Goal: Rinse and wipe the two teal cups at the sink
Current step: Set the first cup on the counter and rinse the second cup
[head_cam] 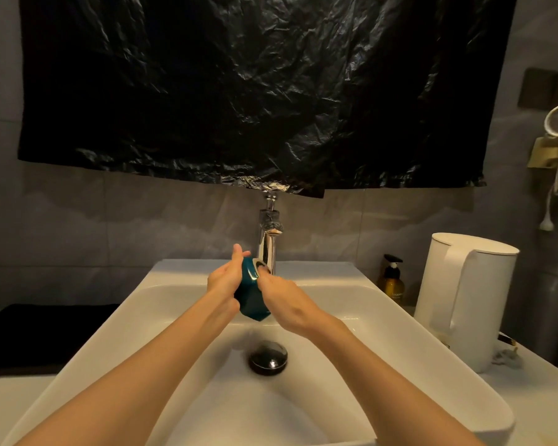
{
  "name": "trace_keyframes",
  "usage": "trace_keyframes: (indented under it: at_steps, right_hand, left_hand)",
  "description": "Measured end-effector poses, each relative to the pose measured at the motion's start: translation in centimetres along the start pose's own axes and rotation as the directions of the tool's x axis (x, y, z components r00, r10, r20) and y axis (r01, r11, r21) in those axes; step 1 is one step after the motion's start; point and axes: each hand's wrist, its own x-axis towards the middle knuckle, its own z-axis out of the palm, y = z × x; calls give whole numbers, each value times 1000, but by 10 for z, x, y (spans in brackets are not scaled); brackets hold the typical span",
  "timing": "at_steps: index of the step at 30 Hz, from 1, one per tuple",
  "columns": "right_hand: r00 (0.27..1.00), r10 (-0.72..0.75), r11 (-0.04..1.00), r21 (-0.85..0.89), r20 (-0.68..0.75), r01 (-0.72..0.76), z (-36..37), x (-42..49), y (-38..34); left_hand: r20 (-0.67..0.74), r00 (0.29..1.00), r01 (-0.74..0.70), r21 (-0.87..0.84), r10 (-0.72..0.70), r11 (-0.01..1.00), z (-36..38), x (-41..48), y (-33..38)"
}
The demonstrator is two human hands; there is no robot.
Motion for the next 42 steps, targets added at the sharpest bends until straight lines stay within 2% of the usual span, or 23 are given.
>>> trace_keyframes:
  at_steps: [2,3,5,6,7,9,11,14,17,19,23,27,29,32,34,36,37,38,39,41,42]
  right_hand:
    - [989,-97,995,-19,-115,96,-4,3,-1]
    - [986,-71,995,61,-150,81,-7,4,0]
    - [962,99,932,363,-256,1,-13,5,5]
    - [933,194,879,477,-303,-27,-17,5,9]
    - [897,263,856,515,-355,-47,-20,6,14]
    - [843,309,886,456,-440,-86,-31,11,24]
    - [833,281,925,365,-477,-103,-51,15,25]
    - [875,99,984,178,-475,-14,-82,33,10]
    - [929,-51,996,48,-367,74,-96,60,-6]
    - [938,-89,995,13,-335,99,-93,73,-11]
    - [888,-133,988,16,-440,156,-79,75,-5]
    - [874,-194,980,-59,-445,188,-70,66,-1]
    - [888,-181,981,-12,-423,194,-68,65,-1]
    - [895,-112,964,172,-431,203,-69,57,1]
    - [853,-21,936,291,-522,200,-63,44,10]
    - [811,134,901,410,-569,139,-53,29,26]
    - [827,214,879,472,-520,70,-49,23,34]
    - [871,283,840,543,-403,-22,-44,18,41]
    - [916,333,773,621,-222,-131,-40,13,46]
    - [933,319,562,760,166,-327,-32,5,51]
    - [919,270,462,799,288,-386,-29,2,53]
  left_hand:
    - [-12,1000,-1,-14,1,1000,-6,3,4]
    - [-4,1000,-5,-16,5,1000,-6,4,5]
    - [49,999,-3,-6,4,1000,-4,4,4]
    - [82,997,1,-2,0,1000,-2,2,4]
    - [112,994,6,5,-7,1000,0,1,3]
    - [152,988,14,19,-17,1000,3,0,2]
    - [173,984,25,37,-31,999,4,-1,2]
    - [194,980,33,67,-45,997,3,1,2]
    - [213,975,35,96,-55,995,4,0,1]
    - [228,972,38,108,-62,993,4,1,-1]
    - [230,971,40,132,-70,990,5,-1,-2]
    - [216,973,48,143,-79,989,5,-4,-2]
    - [212,974,48,156,-81,987,4,-6,-1]
    - [227,971,39,163,-76,986,3,-8,3]
    - [248,966,45,134,-77,990,3,-9,7]
    - [261,961,67,116,-95,991,4,-12,10]
    - [269,957,78,116,-107,990,4,-13,10]
    - [283,951,94,117,-124,989,5,-14,9]
    - [302,942,114,116,-145,987,5,-14,8]
    - [353,919,159,81,-177,984,4,-16,6]
    - [379,908,169,57,-178,984,3,-18,5]
